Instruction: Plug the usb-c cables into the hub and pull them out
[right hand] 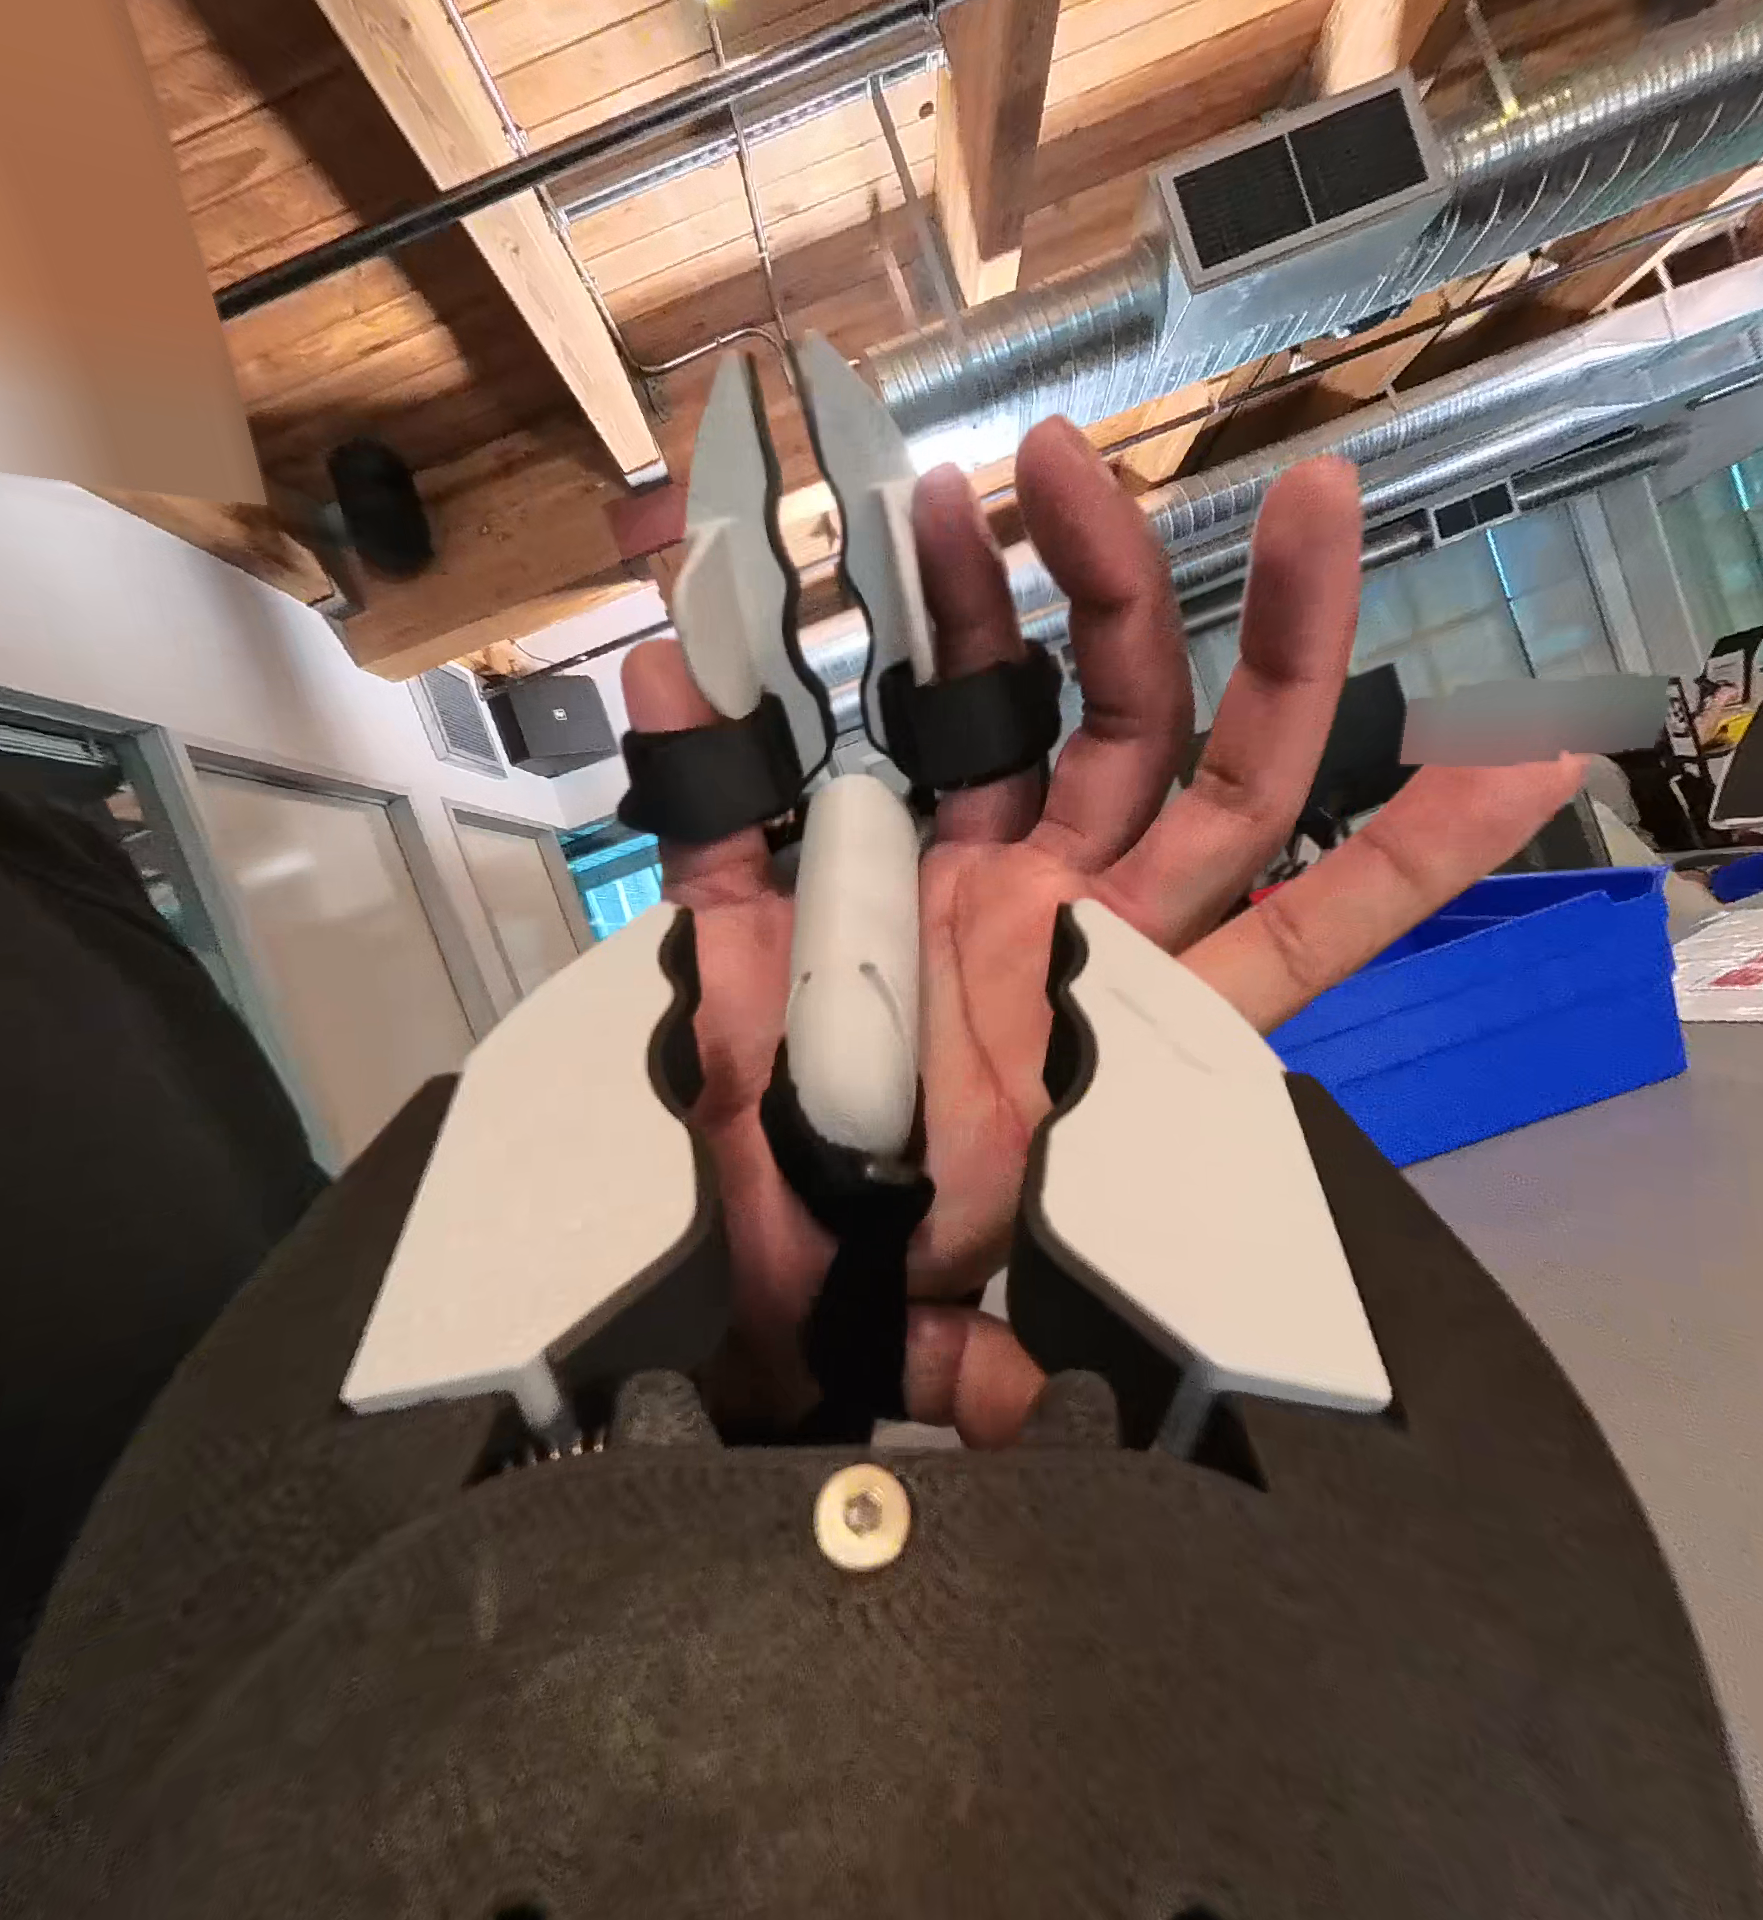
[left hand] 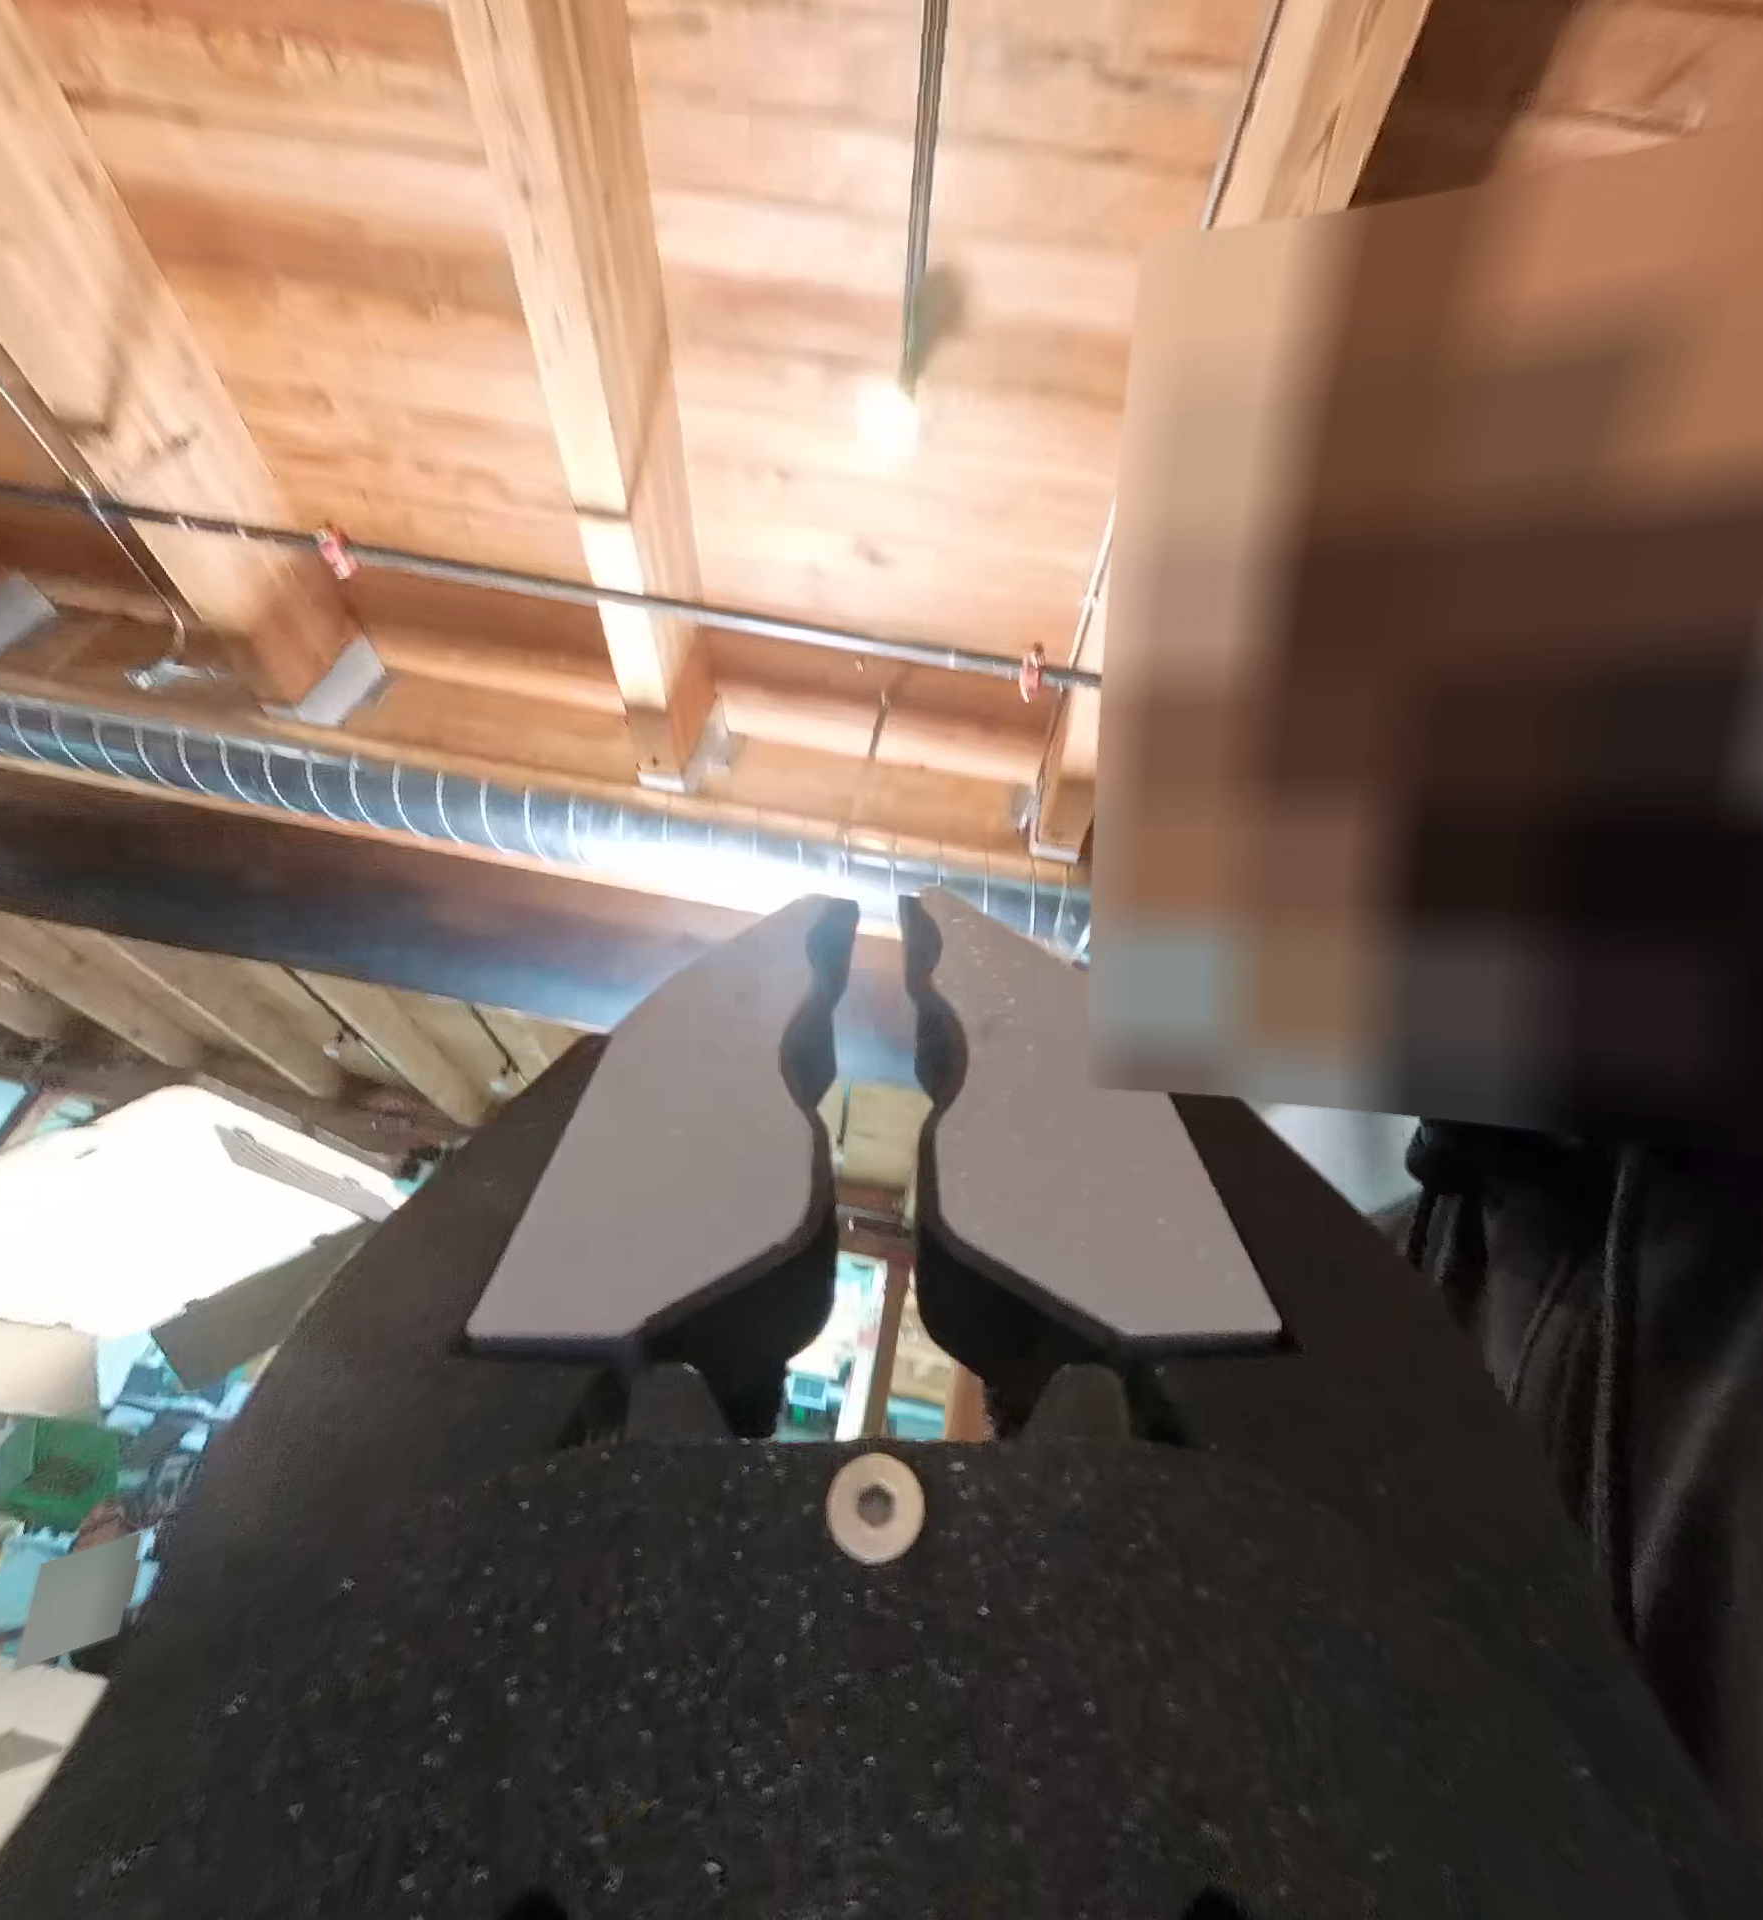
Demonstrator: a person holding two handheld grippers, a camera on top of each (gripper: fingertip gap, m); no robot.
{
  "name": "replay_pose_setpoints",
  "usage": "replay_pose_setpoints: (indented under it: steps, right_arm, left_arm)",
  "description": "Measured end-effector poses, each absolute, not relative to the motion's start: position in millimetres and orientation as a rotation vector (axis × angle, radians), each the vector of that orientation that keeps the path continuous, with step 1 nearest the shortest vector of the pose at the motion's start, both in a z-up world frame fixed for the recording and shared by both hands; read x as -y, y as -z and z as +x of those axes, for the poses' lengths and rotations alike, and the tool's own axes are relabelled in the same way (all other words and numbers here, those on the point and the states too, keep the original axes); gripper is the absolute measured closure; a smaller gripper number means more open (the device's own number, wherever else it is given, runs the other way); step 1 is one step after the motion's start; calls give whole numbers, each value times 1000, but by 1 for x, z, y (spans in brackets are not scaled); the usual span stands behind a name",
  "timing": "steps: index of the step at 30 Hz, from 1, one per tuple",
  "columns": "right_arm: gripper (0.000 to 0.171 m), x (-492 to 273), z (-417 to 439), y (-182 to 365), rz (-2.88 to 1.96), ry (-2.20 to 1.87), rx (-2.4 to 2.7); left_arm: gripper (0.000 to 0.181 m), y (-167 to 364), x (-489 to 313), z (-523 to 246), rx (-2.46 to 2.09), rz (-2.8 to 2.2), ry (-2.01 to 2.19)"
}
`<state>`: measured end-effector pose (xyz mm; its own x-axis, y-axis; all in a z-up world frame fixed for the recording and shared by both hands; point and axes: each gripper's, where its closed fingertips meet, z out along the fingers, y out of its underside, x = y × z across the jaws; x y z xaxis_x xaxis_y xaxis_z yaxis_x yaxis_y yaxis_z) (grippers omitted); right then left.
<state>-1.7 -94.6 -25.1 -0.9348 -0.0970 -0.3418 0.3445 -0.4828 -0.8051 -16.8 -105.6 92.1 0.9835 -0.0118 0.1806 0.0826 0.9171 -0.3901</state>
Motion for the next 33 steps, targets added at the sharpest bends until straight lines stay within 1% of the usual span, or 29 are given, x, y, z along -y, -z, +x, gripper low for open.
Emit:
replay_pose_setpoints:
  steps: [1,3,5,7,10,12,15,17,19,22,23,29,33]
  right_arm:
    - [104,93,-2,21,374,2491,-1432]
    - [106,91,-4,22,408,2469,-1415]
    - [114,89,-5,24,417,2467,-1396]
    - [117,90,-1,28,389,2496,-1471]
    - [119,96,-3,47,472,2478,-1596]
    - [120,98,-10,57,554,2476,-1667]
    - [121,82,-29,47,651,2568,-1624]
    - [124,61,-43,28,737,2688,-1412]
    - [128,34,-56,10,803,2794,-1125]
    - [129,12,-72,-2,861,2850,-956]
    - [127,9,-75,-2,883,2865,-964]
    - [127,2,-78,-10,893,2934,-945]
    - [129,-6,-78,-16,898,2993,-954]
  left_arm:
    - [177,-92,97,-12,171,-446,32]
    - [181,-86,84,-22,279,-550,-122]
    - [181,-76,89,-30,373,-539,-201]
    - [181,-66,89,-28,380,-545,-254]
    - [181,-51,71,-23,336,-707,-328]
    - [181,-41,70,-29,346,-738,-286]
    - [181,-28,82,-41,413,-702,-231]
    - [181,-18,87,-43,445,-670,-131]
    - [179,-2,77,-44,473,-645,64]
    - [173,20,55,-39,493,-638,296]
    - [171,25,48,-37,495,-659,326]
    - [169,32,15,-18,429,-788,381]
    - [172,31,16,-14,408,-763,353]
